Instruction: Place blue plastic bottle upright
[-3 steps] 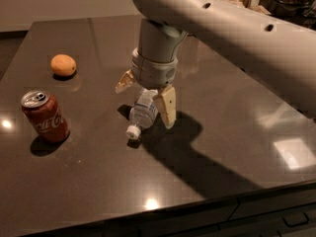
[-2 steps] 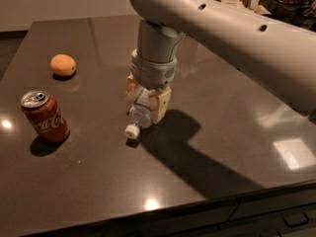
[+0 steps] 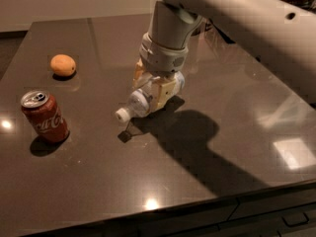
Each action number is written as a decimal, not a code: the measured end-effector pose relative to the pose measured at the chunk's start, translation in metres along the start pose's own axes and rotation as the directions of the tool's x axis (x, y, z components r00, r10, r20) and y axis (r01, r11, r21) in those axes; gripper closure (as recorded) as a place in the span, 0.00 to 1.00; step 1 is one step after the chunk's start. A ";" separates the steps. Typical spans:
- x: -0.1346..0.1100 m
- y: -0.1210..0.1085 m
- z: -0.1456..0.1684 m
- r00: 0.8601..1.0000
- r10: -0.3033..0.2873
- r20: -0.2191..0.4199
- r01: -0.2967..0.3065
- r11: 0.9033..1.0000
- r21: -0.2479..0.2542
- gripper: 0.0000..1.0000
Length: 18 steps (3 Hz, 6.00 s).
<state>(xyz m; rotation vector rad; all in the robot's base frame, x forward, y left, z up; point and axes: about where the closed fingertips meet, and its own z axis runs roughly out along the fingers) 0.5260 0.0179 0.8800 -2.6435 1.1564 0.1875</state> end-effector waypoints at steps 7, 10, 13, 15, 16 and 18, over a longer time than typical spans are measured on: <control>-0.052 -0.008 -0.083 0.376 0.383 0.844 -0.752 0.658 0.036 1.00; -0.043 0.008 -0.068 0.162 0.244 0.956 -0.765 0.644 -0.035 1.00; -0.038 0.014 -0.055 0.066 0.157 0.985 -0.772 0.634 -0.049 0.83; -0.035 0.017 -0.051 0.037 0.109 0.993 -0.782 0.623 -0.039 0.36; -0.037 0.016 -0.051 0.038 0.108 0.993 -0.779 0.626 -0.038 0.13; -0.039 0.015 -0.052 0.039 0.108 0.993 -0.776 0.629 -0.037 0.00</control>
Offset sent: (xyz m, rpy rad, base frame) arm -0.0231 0.0290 0.1110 0.4689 0.3105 -0.2934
